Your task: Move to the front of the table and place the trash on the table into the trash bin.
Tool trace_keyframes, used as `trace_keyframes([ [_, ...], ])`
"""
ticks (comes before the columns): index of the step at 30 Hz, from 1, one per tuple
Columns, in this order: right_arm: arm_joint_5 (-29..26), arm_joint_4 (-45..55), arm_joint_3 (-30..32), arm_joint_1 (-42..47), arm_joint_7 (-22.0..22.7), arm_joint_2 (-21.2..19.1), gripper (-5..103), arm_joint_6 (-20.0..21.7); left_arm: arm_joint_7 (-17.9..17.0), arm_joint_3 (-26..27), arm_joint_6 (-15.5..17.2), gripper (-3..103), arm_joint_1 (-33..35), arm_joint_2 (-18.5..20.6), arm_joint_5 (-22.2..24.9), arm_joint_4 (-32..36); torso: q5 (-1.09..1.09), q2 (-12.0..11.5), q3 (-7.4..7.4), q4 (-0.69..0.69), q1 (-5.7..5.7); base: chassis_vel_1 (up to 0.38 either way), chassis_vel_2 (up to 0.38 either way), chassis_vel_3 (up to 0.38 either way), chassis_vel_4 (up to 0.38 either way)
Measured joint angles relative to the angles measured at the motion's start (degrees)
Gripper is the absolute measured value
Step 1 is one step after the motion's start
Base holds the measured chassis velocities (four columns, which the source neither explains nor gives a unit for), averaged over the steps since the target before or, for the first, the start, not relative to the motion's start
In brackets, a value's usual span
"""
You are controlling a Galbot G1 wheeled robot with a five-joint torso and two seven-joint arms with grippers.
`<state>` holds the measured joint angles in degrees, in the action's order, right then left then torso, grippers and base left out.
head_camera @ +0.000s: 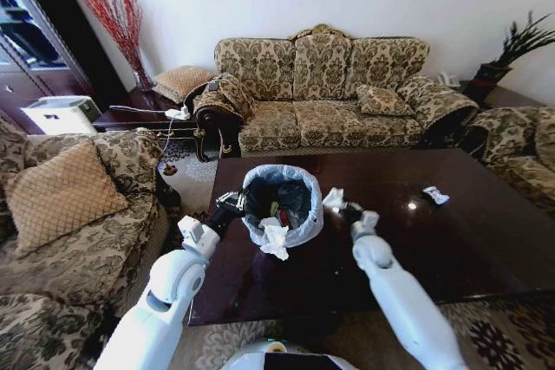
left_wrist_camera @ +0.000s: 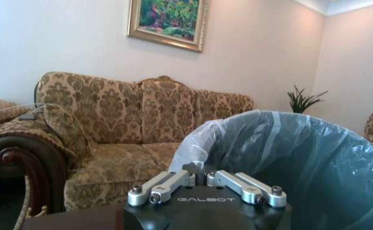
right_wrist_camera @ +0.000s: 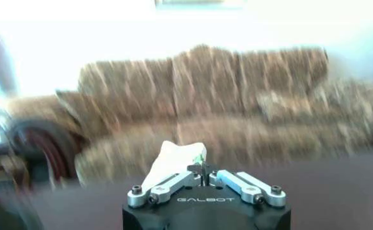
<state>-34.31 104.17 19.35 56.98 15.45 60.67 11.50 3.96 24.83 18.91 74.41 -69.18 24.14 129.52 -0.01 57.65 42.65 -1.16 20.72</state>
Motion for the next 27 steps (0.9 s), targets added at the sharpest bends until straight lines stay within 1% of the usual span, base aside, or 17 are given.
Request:
trace_keyframes([
  [1,0.0,0.0,0.0,0.0,0.0,0.0,0,0.0,0.0,0.0,0.0,3,0.0,0.0,0.0,0.0,0.00,0.0,0.00,0.00,0.00,0.000,0.000,0.000,0.000],
  [3,-4.9,7.3,1.2,-1.0,1.6,-2.7,0,1.5,0.0,-0.3,0.1,3,0.0,-0.1,0.0,0.0,0.00,0.0,0.00,-0.01,0.00,0.000,0.000,0.000,0.000],
  [4,-4.9,7.3,1.2,-1.0,1.6,-2.7,0,1.5,0.0,-0.3,0.1,3,0.0,-0.1,0.0,0.0,0.00,0.0,0.00,-0.01,0.00,0.000,0.000,0.000,0.000],
  [6,-8.5,12.1,1.7,-1.6,2.2,-4.8,0,2.4,0.0,-0.3,0.1,3,0.1,-0.1,0.0,0.0,0.01,0.0,0.00,-0.01,0.00,0.000,0.000,0.000,0.000],
  [7,-11.2,15.8,1.9,-2.1,1.8,-6.9,0,2.7,0.0,-0.4,0.2,3,0.2,0.1,-0.1,0.0,0.01,0.0,0.00,-0.01,0.00,0.000,0.000,0.000,0.000],
  [8,-11.2,15.8,1.9,-2.1,1.8,-6.9,0,2.7,0.0,-0.4,0.2,3,0.2,0.1,-0.1,0.0,0.01,0.0,0.00,-0.01,0.00,0.000,0.000,0.000,0.000],
  [9,-12.8,17.7,2.0,-2.3,1.4,-8.1,0,2.8,0.1,-0.4,0.3,3,0.2,0.1,-0.1,-0.1,0.01,0.0,0.00,-0.01,0.00,0.000,0.000,0.000,0.000],
  [11,-18.1,22.5,1.9,-3.1,0.8,-11.1,0,3.2,0.2,-0.6,0.6,3,0.2,0.4,-0.3,-0.2,0.01,0.0,0.00,-0.01,0.00,0.000,0.000,0.000,0.000],
  [12,-18.1,22.5,1.9,-3.1,0.8,-11.1,0,3.2,0.2,-0.6,0.6,3,0.2,0.4,-0.3,-0.2,0.01,0.0,0.00,-0.01,0.00,0.000,0.000,0.000,0.000],
  [14,-26.6,29.1,1.0,-4.4,0.4,-15.6,0,4.1,0.4,-1.3,1.0,3,0.0,0.8,-0.5,-0.5,-0.01,0.0,0.00,-0.01,0.00,0.000,0.000,0.000,0.000],
  [15,-29.4,31.1,0.5,-4.5,0.2,-16.9,0,4.4,0.4,-1.5,1.1,3,-0.2,0.8,-0.5,-0.5,0.00,0.0,0.00,-0.01,0.00,0.000,0.000,0.000,0.000],
  [16,-29.4,31.1,0.5,-4.5,0.2,-16.9,0,4.4,0.4,-1.5,1.1,3,-0.2,0.8,-0.5,-0.5,0.00,0.0,0.00,-0.01,0.00,0.000,0.000,0.000,0.000],
  [18,-32.9,34.3,-0.4,-3.8,-0.6,-18.7,0,5.9,0.4,-1.7,1.6,3,-0.5,0.9,-0.5,-0.5,-0.01,0.0,0.00,-0.01,0.00,0.000,0.000,0.000,0.000],
  [21,-33.6,35.6,-2.0,-2.5,-1.9,-19.9,0,7.4,0.6,-1.7,2.0,3,-0.6,1.1,-0.4,-0.5,0.01,0.0,0.00,-0.01,-0.01,0.000,0.000,0.000,0.000],
  [24,-32.6,35.6,-4.9,-1.3,-3.5,-20.8,0,8.4,0.6,-1.7,2.2,3,-0.7,1.4,-0.3,-0.5,0.02,0.0,0.00,-0.01,0.00,0.000,0.000,0.000,0.000],
  [26,-32.0,35.6,-5.9,-1.1,-4.2,-21.0,0,10.0,0.7,-1.7,2.2,3,-0.8,1.4,-0.2,-0.5,0.01,0.0,0.00,-0.01,0.00,0.000,0.000,0.000,0.000],
  [27,-32.0,35.6,-5.9,-1.1,-4.2,-21.0,0,10.0,0.7,-1.7,2.2,3,-0.8,1.4,-0.2,-0.5,0.01,0.0,0.00,-0.01,0.00,0.000,0.000,0.000,0.000],
])
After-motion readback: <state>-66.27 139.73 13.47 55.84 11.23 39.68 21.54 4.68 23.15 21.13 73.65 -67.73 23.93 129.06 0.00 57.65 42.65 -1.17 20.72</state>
